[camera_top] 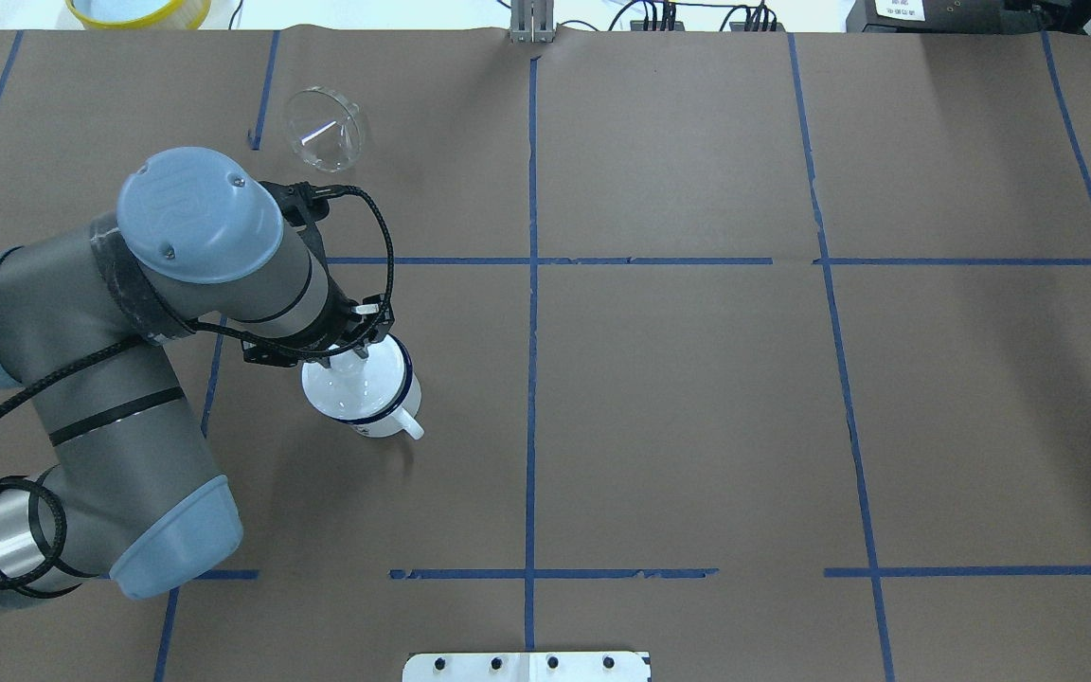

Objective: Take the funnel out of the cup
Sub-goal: 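Lower the white lid onto the mug opening with the left gripper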

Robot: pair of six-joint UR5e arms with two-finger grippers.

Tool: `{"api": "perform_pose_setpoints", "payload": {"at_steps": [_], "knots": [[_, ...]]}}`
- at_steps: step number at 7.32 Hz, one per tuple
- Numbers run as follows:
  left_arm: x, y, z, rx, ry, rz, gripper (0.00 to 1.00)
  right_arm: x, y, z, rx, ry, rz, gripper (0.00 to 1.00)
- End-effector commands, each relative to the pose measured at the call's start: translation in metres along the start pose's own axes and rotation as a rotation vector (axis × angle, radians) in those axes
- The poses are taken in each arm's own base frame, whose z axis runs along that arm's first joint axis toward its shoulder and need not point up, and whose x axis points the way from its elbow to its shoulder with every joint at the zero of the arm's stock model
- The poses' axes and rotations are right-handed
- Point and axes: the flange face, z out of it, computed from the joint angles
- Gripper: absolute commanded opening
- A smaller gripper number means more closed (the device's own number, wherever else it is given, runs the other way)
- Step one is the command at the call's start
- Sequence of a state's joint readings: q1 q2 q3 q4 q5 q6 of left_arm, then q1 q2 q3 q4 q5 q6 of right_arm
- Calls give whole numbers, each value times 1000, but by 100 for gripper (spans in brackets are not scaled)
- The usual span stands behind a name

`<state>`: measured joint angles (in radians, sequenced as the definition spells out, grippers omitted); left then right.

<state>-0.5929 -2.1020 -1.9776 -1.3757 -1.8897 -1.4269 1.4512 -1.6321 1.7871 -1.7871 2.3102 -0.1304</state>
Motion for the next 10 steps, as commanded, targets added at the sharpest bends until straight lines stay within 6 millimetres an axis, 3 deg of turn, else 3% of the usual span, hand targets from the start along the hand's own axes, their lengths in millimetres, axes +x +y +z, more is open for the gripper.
{"api": "perform_pose_setpoints", "payload": {"at_steps": [1, 7, 8, 10], "knots": [[1, 3, 2, -4, -1, -2, 0, 0, 0, 0, 0, 0, 0, 100], [4, -2, 13, -3, -6, -2, 0, 0, 0, 0, 0, 0, 0, 100], [3, -2, 14, -3, -7, -1, 9, 0, 0, 0, 0, 0, 2, 100], [2, -1, 14, -5, -7, -1, 56, 0, 0, 0, 0, 0, 2, 100]]}}
